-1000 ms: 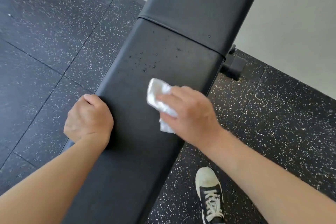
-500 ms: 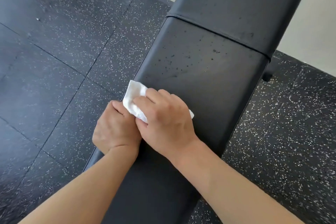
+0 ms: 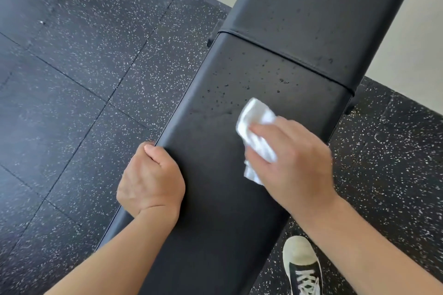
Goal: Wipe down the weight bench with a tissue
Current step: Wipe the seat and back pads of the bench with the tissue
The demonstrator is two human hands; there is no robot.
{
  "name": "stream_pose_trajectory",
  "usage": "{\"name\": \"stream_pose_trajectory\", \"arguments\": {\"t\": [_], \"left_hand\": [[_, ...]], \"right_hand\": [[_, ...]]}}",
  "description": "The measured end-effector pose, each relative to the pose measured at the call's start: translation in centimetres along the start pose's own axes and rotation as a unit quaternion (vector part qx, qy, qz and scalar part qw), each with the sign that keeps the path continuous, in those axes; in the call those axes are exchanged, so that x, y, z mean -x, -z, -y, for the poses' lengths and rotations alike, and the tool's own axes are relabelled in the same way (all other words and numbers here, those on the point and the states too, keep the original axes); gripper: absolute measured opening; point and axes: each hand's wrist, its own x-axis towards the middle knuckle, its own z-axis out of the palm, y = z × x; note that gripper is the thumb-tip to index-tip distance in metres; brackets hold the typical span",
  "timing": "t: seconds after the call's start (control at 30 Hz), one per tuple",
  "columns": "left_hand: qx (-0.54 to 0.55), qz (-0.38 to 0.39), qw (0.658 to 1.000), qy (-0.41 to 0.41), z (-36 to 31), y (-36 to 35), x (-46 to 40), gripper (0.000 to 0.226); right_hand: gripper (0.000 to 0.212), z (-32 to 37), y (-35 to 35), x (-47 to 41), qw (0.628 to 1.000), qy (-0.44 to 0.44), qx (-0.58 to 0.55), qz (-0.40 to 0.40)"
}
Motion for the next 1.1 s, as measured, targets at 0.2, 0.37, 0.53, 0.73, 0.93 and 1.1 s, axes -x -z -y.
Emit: {"name": "stream_pose_trajectory", "arguments": {"t": [0.2, 0.37, 0.53, 0.73, 0.93, 1.1], "left_hand": [[-0.006, 0.006, 1.0, 0.009, -0.1, 0.1, -0.1, 0.046], [-0.009, 0.009, 1.0, 0.016, -0.1, 0.0, 0.0, 0.043], [0.005, 0.015, 1.0, 0.02, -0.2, 0.2, 0.0, 0.043], [0.018, 0.008, 0.999, 0.025, -0.1, 0.2, 0.1, 0.059], [0.025, 0.017, 0.999, 0.044, -0.3, 0.0, 0.1, 0.056], [0.04, 0.009, 0.998, 0.05, -0.3, 0.1, 0.2, 0.059]], "right_hand": [[0.017, 7.7, -6.5, -10.2, 0.997, 0.007, 0.009, 0.077], [0.012, 5.7, -5.3, -9.1, 0.992, 0.047, 0.014, 0.116], [0.004, -2.1, 0.4, -1.9, 0.996, 0.08, 0.012, 0.028], [0.012, -5.7, 2.5, -1.2, 0.994, 0.1, 0.043, 0.012], [0.011, -1.4, -2.3, -11.1, 1.0, -0.013, 0.018, 0.001], [0.005, 5.6, -5.3, -11.4, 0.996, 0.043, 0.005, 0.08]]}}
